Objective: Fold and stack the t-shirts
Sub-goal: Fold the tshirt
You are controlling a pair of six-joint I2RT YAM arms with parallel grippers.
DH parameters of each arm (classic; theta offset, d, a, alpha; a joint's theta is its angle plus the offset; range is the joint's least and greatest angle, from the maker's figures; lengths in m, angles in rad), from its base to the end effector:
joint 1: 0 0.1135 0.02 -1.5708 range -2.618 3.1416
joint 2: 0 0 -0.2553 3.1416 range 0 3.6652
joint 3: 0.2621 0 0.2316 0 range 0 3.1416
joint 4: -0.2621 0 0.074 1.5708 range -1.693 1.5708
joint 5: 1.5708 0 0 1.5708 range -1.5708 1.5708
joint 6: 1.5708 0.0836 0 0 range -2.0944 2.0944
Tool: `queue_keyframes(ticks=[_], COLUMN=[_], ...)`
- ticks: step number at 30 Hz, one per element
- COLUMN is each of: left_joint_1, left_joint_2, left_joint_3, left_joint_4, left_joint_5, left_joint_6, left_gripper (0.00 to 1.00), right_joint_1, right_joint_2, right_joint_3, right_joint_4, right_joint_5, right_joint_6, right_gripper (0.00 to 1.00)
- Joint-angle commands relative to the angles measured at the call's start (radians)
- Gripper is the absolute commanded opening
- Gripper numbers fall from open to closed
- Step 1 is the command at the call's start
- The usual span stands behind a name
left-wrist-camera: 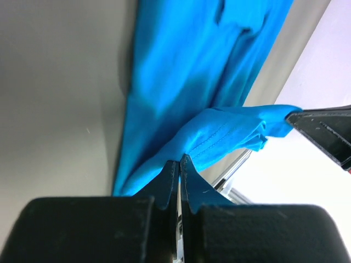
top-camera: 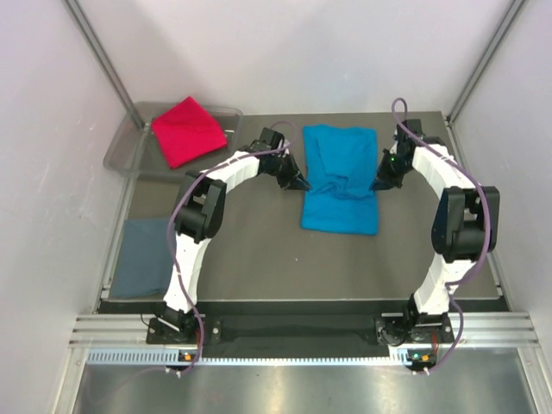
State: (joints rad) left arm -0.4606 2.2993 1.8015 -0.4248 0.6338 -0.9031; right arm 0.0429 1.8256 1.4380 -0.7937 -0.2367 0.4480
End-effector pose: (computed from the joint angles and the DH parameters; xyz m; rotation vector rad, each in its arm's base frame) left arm 0.4263 -0.2668 0.1372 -0.3073 2.7446 -1.2802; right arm 0.3719 0.0356 0.1879 0.4965 2.7423 0.4549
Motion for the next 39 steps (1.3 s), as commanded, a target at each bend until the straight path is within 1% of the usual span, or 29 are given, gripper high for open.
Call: queue_keyframes(ticks=[1,5,7,8,10,13,16,17,18,19,21,22,23,24,25,26,27,28,29,30,31,32,33,34,35,36,37,38,39], left_joint_1=[0.017,0.037,0.039,0.039,0.042,0.045,0.048,0.05,0.051,0.053,0.068,0.074,0.088,0.095,0.103,0.114,0.115,0.115,0.112,0.109,0.105,0.1,0.093,0.068,0.053,0.039,0.019,0.011,0.004], left_joint_2=[0.015,0.047,0.064,0.078,0.094,0.109,0.135,0.156,0.167,0.173,0.184,0.181,0.167,0.158,0.152,0.128,0.106,0.08,0.013,-0.02,-0.052,-0.098,-0.116,-0.15,-0.161,-0.172,-0.185,-0.193,-0.199], left_joint_3=[0.074,0.099,0.131,0.14,0.163,0.173,0.228,0.249,0.274,0.316,0.35,0.386,0.397,0.409,0.447,0.466,0.475,0.448,0.409,0.298,0.242,0.19,0.092,0.052,0.017,-0.041,-0.068,-0.095,-0.15], left_joint_4=[0.064,0.098,0.097,0.097,0.098,0.1,0.029,0.008,-0.027,-0.082,-0.12,-0.159,-0.16,-0.166,-0.214,-0.241,-0.262,-0.272,-0.249,-0.22,-0.189,-0.14,-0.114,-0.098,-0.092,-0.091,-0.091,-0.086,-0.039], left_joint_5=[0.06,0.07,0.075,0.073,0.078,0.072,0.046,0.04,0.014,-0.011,-0.049,-0.119,-0.14,-0.163,-0.213,-0.241,-0.265,-0.285,-0.295,-0.277,-0.241,-0.165,-0.125,-0.1,-0.071,-0.062,-0.059,-0.049,-0.024], left_joint_6=[-0.042,-0.062,-0.068,-0.072,-0.079,-0.092,-0.065,-0.027,-0.007,0.018,0.091,0.119,0.157,0.173,0.188,0.232,0.259,0.282,0.309,0.314,0.313,0.302,0.305,0.314,0.349,0.369,0.383,0.395,0.395], left_gripper=[0.0,0.0,0.0,0.0,0.0,0.0,0.0,0.0,0.0,0.09,0.15,0.19,0.25,0.27,0.29,0.29,0.29,0.3,0.31,0.34,0.35,0.38,0.4,0.41,0.42,0.42,0.43,0.43,0.43], right_joint_1=[-0.021,-0.035,-0.035,-0.067,-0.078,-0.086,-0.097,-0.107,-0.112,-0.118,-0.143,-0.153,-0.176,-0.192,-0.204,-0.219,-0.225,-0.228,-0.227,-0.225,-0.221,-0.21,-0.204,-0.195,-0.172,-0.161,-0.15,-0.137,-0.132], right_joint_2=[0.049,0.109,0.126,0.133,0.155,0.182,0.207,0.215,0.233,0.245,0.303,0.326,0.352,0.42,0.448,0.466,0.463,0.436,0.398,0.302,0.247,0.138,0.088,0.04,-0.038,-0.064,-0.083,-0.1,-0.129], right_joint_3=[0.1,0.163,0.17,0.177,0.185,0.193,0.209,0.22,0.226,0.236,0.301,0.338,0.434,0.506,0.58,0.699,0.734,0.737,0.657,0.589,0.415,0.316,0.224,0.061,-0.012,-0.072,-0.159,-0.198,-0.232], right_joint_4=[-0.006,-0.009,-0.004,-0.006,-0.002,0.001,0.001,0.011,0.025,0.039,0.062,0.07,0.076,0.024,-0.004,-0.036,-0.1,-0.107,-0.101,-0.063,-0.027,0.015,0.054,0.115,0.148,0.172,0.177,0.182,0.186], right_joint_5=[-0.035,-0.055,-0.065,-0.065,-0.087,-0.104,-0.113,-0.121,-0.147,-0.156,-0.164,-0.165,-0.164,-0.183,-0.206,-0.22,-0.21,-0.19,-0.165,-0.162,-0.161,-0.183,-0.194,-0.194,-0.208,-0.216,-0.214,-0.226,-0.228], right_joint_6=[-0.04,-0.042,-0.046,-0.048,-0.049,-0.051,-0.052,-0.046,-0.046,-0.04,-0.025,-0.025,-0.016,-0.012,-0.012,-0.02,-0.031,-0.037,-0.061,-0.063,-0.049,-0.043,-0.037,-0.028,-0.029,-0.035,-0.041,-0.054,-0.063], right_gripper=[0.0,0.0,0.0,0.0,0.0,0.0,0.0,0.01,0.06,0.1,0.16,0.2,0.27,0.34,0.34,0.34,0.34,0.35,0.35,0.35,0.34,0.35,0.37,0.4,0.47,0.5,0.52,0.52,0.52])
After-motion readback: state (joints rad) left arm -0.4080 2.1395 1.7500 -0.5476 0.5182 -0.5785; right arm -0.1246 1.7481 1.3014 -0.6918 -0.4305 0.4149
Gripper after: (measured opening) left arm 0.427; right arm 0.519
